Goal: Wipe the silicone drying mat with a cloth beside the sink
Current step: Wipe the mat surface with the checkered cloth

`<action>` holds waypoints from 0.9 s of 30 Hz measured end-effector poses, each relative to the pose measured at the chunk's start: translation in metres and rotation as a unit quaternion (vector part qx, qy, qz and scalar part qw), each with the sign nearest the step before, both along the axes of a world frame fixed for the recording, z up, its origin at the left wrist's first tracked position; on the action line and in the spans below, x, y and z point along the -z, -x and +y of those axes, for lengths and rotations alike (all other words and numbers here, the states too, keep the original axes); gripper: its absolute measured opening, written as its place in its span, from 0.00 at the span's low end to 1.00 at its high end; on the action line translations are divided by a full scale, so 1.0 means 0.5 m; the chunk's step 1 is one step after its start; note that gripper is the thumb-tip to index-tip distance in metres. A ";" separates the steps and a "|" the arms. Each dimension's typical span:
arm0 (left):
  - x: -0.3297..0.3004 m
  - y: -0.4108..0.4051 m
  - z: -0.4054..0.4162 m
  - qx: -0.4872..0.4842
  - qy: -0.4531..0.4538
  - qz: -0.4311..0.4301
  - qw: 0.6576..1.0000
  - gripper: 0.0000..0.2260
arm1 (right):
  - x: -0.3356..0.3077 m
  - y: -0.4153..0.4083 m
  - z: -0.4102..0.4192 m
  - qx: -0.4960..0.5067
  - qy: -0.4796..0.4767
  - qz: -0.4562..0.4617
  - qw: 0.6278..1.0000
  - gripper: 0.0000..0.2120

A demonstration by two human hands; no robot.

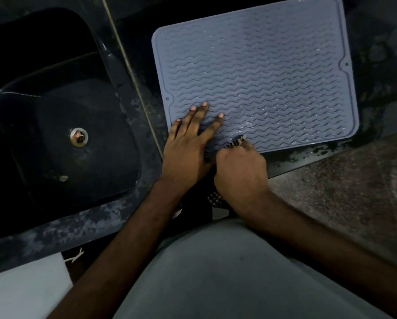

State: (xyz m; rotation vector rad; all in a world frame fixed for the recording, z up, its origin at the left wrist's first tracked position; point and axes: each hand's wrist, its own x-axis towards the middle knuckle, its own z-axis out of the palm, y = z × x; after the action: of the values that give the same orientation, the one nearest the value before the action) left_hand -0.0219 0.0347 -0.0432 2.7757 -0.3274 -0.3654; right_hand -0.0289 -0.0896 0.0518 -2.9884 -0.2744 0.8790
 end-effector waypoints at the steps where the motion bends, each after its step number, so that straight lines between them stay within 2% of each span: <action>1: -0.002 -0.003 0.005 0.009 0.002 0.001 1.000 0.35 | -0.003 -0.001 0.000 0.005 0.003 -0.001 1.000 0.10; 4: -0.014 -0.003 0.031 0.036 0.023 0.012 0.999 0.38 | -0.015 -0.005 -0.011 0.030 0.006 -0.001 1.000 0.10; 11: -0.008 0.040 0.104 -0.005 0.022 -0.012 1.000 0.37 | -0.014 0.013 0.014 0.017 0.022 -0.006 1.000 0.09; 19: -0.024 0.027 0.106 -0.004 0.048 0.000 0.999 0.31 | 0.006 0.049 0.109 -0.071 0.004 -0.020 0.997 0.09; 21: -0.023 0.033 0.124 0.009 0.074 0.000 0.997 0.33 | 0.007 0.050 0.108 -0.073 -0.004 -0.027 0.997 0.09; 24: -0.018 0.047 0.165 -0.024 0.113 0.008 0.993 0.37 | 0.008 0.054 0.110 -0.086 0.001 -0.035 0.996 0.10; 27: -0.014 0.062 0.192 -0.045 0.074 -0.004 0.996 0.37 | 0.010 0.051 0.123 -0.100 -0.017 -0.036 0.994 0.10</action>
State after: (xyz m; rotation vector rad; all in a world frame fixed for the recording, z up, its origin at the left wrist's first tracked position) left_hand -0.0531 0.1308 -0.0361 2.6363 -0.2212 -0.2950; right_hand -0.0542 -0.0281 0.0467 -3.0026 -0.5939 0.7724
